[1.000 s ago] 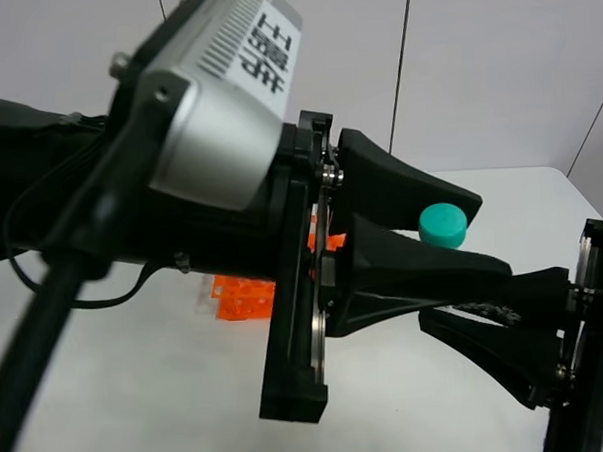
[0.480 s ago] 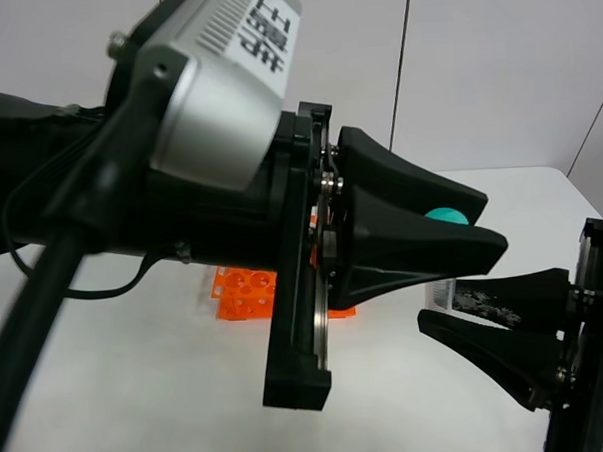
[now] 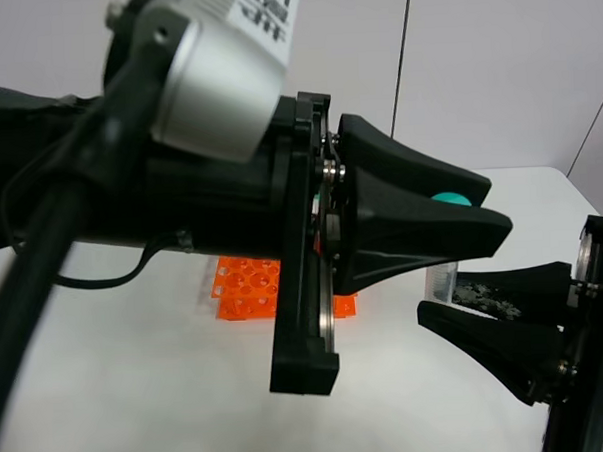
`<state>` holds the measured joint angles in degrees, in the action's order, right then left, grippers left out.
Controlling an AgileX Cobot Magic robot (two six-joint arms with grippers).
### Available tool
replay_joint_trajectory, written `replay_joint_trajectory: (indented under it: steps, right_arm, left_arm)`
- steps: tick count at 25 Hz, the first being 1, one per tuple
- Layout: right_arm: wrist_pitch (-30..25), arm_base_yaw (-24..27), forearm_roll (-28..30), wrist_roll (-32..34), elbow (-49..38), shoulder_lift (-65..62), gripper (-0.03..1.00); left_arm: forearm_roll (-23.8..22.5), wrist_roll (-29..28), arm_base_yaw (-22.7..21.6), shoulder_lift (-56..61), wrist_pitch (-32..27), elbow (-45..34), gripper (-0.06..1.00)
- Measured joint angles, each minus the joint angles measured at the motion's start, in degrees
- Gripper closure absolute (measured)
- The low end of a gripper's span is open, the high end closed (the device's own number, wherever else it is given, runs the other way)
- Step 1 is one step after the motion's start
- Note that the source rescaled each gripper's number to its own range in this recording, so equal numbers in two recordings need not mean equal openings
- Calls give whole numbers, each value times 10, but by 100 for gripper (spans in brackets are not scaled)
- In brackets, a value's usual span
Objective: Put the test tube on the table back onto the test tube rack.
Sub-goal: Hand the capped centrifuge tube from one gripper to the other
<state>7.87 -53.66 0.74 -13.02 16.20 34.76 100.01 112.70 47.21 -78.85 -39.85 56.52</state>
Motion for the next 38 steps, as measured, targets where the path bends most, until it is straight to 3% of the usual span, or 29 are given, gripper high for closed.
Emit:
replay_joint_trajectory:
  steps: [15,21,26,32,35,38]
  right_arm:
    - [39,0,-18,15,0,10,92]
    - [111,0,-28,26,0,81,92]
    - [151,0,-24,32,0,118,75]
    - [152,0,-24,32,0,119,71]
    - [141,0,-25,20,0,119,70]
    - [91,0,-33,12,1,119,58]
  left_arm:
    - [-2,-8,1,0,28,26,94]
    - [-13,-8,1,0,49,26,94]
    - [-14,-7,1,0,63,26,94]
    - [-12,-7,1,0,69,26,94]
    - [-12,-7,1,0,73,26,94]
    - [-12,-7,1,0,77,26,94]
